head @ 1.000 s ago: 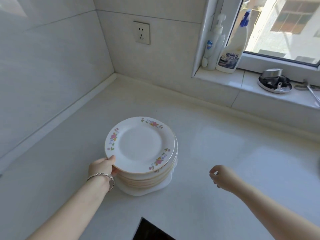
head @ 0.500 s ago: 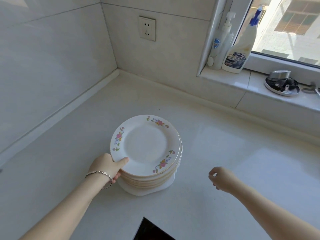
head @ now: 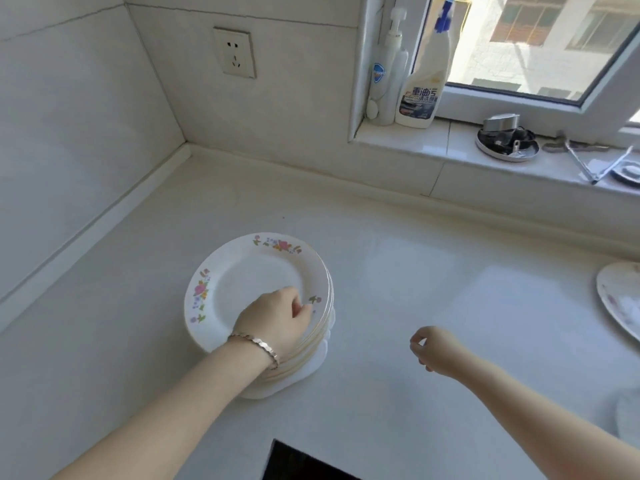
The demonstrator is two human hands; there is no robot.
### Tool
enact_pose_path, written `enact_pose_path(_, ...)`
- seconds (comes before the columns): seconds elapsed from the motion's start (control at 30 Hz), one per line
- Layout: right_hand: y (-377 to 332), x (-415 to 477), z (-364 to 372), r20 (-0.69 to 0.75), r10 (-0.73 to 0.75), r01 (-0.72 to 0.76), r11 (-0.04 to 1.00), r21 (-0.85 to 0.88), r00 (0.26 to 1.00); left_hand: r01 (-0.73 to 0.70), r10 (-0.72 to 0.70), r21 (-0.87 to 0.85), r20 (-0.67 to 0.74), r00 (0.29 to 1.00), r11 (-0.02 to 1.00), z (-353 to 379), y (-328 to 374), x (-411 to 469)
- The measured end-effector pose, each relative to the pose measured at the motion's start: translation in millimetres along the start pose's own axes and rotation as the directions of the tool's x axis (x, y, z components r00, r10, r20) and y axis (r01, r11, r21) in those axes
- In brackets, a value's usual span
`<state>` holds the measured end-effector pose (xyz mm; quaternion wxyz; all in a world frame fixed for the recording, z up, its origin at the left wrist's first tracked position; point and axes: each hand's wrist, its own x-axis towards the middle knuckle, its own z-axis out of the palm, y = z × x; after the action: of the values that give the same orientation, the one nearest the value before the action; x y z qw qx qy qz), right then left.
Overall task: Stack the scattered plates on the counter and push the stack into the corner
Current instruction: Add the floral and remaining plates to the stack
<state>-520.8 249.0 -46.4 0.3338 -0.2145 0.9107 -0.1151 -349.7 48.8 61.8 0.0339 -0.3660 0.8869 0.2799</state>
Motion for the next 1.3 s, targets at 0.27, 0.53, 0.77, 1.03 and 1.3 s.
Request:
enact_pose_path(0.27,112.0,-57.6,-32.8,-0.070,0.242,-0.228,0.959,0.167,0.968,-0.249,0.212,0.024,0.446,0.869,0.968,121.6,122.4,23.8)
enact_pose_path(0.53,266.5,-120.3,-62.4,-0.087,0.421,-0.374,0.869,0.324,0.903,-0.440,0.257,0.196,0.582,0.772,0.876,240.1,241.8,-7.2)
enact_pose_path(0.77,427.6,-178.2,-90.2,-0.050,0.560,-0.486,0.756,0.438,0.827,-0.161,0.148,-0.047,0.701,0.698,0.986,353.0,379.1,-58.5)
enact_pose_path(1.03,509.7,-187.0,-104.5,-0.021,0.561,-0.484,0.733,0.479,0.828,0.692,-0.081,-0.471,0.793,0.604,0.548,426.7,473.0,-79.1)
enact_pose_path(1.3,520.5,-182.6,-100.5,-0.039,0.485,-0.392,0.749,0.534,0.874,0.711,-0.164,-0.621,0.704,0.691,0.330,445.7,490.3,-84.6)
